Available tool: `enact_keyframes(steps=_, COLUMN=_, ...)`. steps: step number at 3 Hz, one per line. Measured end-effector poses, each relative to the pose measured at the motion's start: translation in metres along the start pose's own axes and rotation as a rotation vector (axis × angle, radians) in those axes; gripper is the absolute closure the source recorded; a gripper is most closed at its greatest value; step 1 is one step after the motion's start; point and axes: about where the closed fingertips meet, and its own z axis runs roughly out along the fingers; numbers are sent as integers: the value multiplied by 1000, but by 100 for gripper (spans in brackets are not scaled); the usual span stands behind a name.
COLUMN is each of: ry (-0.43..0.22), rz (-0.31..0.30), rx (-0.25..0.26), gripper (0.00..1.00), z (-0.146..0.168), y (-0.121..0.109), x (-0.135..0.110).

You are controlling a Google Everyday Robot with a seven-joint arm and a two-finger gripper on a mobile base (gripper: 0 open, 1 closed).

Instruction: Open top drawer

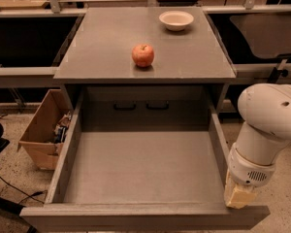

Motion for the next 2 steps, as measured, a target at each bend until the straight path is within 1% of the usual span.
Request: enact_keyframes(steps=2, ry=0, rz=0, rx=0, gripper=5, z=0, y=0, x=0)
